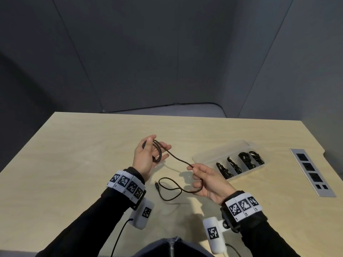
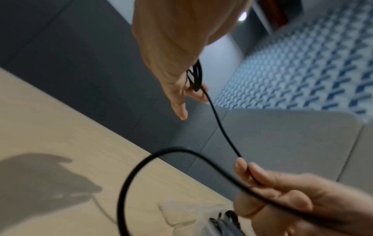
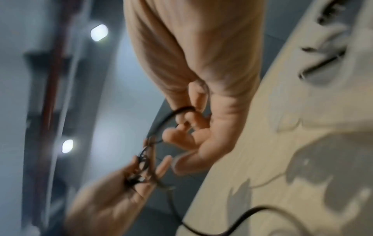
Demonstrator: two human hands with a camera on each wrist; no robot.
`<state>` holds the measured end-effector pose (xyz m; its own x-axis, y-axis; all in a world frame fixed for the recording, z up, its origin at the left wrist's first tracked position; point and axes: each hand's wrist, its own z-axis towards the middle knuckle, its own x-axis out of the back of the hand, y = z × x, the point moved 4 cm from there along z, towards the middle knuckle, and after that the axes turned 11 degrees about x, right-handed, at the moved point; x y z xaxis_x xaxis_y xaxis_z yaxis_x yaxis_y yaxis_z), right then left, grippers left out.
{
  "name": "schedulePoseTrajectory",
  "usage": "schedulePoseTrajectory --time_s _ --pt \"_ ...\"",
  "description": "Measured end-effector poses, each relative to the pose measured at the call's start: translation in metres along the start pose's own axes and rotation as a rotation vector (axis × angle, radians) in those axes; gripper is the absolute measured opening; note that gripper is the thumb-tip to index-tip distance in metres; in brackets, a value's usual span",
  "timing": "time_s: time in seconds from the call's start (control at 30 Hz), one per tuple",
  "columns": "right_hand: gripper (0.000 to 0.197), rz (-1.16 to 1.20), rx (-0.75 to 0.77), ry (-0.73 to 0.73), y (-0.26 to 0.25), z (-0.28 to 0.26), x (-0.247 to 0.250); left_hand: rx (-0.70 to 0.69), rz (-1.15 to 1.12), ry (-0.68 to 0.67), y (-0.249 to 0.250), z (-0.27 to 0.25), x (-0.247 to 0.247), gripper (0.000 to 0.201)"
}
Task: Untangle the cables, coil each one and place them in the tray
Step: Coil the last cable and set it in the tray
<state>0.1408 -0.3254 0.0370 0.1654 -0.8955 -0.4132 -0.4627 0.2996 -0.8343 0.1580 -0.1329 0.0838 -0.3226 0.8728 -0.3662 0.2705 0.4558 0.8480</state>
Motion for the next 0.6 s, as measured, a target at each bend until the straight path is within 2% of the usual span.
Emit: schedulePoseTrajectory --time_s 0.03,0.1,0.2,0.27,0.33,0.37,0.43,0.5,0.6 --pt "0.015 -0.002 0.005 0.005 0.000 0.000 -0.001 0.005 -0.042 -0.018 0.000 -0.001 -0.001 0.025" --pt "0.015 -0.193 0.079 0.001 0.001 0.001 -0.003 0.011 -0.072 -0.024 0.003 -0.002 -0.003 0.026" --pt "0.011 -0.524 0.226 -0.077 -0.006 -0.003 -0.013 -0.006 0.108 0.052 0.008 -0.001 -0.004 0.037" --pt "0.010 -0.673 0.302 -0.169 -0.011 -0.005 -0.022 -0.127 0.402 0.071 0.012 0.001 -0.005 0.048" --pt "0.012 -0.736 0.353 -0.258 -0.019 -0.007 -0.031 -0.293 0.852 0.049 0.012 0.001 -0.010 0.060" --pt "0.012 -0.736 0.372 -0.283 -0.024 -0.009 -0.036 -0.337 1.069 0.020 0.009 -0.001 -0.013 0.062" --pt "0.011 -0.770 0.446 -0.274 -0.034 -0.008 -0.042 -0.329 1.366 -0.013 -0.002 -0.002 -0.016 0.064" --pt "0.009 -0.825 0.536 -0.210 -0.042 -0.003 -0.042 -0.273 1.455 -0.027 -0.012 0.001 -0.016 0.073" --pt "0.013 -0.790 0.593 -0.123 -0.044 0.004 -0.037 -0.188 1.340 -0.143 -0.022 0.001 -0.018 0.081"
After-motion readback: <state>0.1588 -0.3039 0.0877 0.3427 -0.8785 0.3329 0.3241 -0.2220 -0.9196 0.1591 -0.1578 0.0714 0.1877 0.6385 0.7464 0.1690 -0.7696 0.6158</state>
